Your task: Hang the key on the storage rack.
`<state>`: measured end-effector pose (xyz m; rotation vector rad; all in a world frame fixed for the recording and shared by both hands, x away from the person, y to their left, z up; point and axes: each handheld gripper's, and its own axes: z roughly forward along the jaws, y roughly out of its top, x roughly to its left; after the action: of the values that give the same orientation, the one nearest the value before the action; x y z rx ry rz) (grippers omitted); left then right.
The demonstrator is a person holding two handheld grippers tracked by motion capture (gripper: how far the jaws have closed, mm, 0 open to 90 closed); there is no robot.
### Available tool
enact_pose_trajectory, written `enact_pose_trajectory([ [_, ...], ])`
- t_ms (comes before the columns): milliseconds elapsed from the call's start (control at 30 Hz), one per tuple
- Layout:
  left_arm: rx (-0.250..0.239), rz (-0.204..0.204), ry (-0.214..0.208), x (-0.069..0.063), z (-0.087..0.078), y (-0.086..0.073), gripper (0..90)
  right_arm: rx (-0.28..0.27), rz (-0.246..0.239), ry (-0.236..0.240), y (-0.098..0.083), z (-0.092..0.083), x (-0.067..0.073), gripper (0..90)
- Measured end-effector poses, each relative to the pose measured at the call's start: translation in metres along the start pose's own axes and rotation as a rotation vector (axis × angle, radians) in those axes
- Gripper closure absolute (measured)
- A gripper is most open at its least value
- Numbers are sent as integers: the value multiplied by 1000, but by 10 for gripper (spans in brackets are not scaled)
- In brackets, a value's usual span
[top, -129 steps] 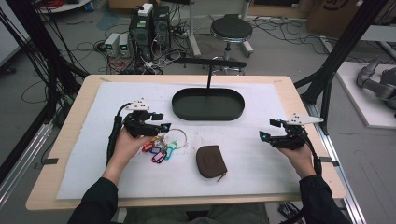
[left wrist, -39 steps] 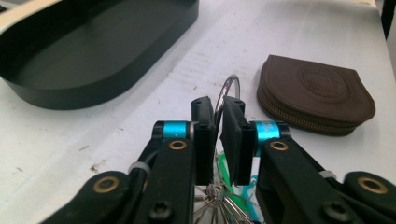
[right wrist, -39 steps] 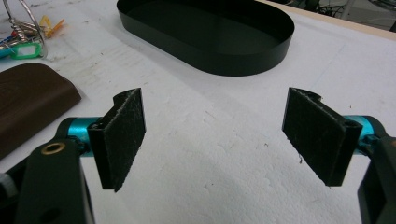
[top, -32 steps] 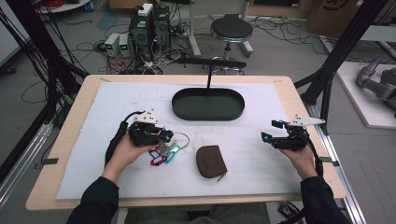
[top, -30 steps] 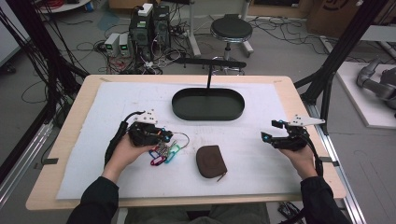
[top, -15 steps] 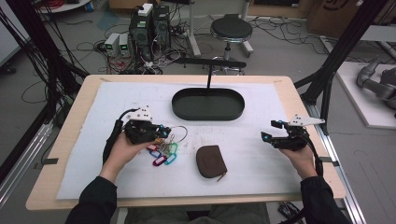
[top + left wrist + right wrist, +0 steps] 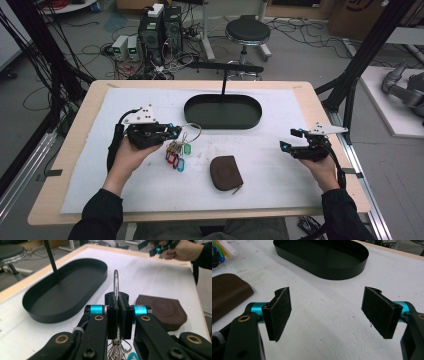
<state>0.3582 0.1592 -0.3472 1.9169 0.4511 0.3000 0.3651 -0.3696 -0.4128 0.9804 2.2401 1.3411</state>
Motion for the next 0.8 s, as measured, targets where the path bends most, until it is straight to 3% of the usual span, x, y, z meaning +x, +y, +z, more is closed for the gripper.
enact_pose_trajectory([
  [333, -73, 20, 34, -1, -7, 16, 864, 3, -1, -2, 0, 1, 0, 243],
  [800, -103, 39, 41, 4, -1, 36, 864, 1, -1, -8, 0, 0, -1, 244],
])
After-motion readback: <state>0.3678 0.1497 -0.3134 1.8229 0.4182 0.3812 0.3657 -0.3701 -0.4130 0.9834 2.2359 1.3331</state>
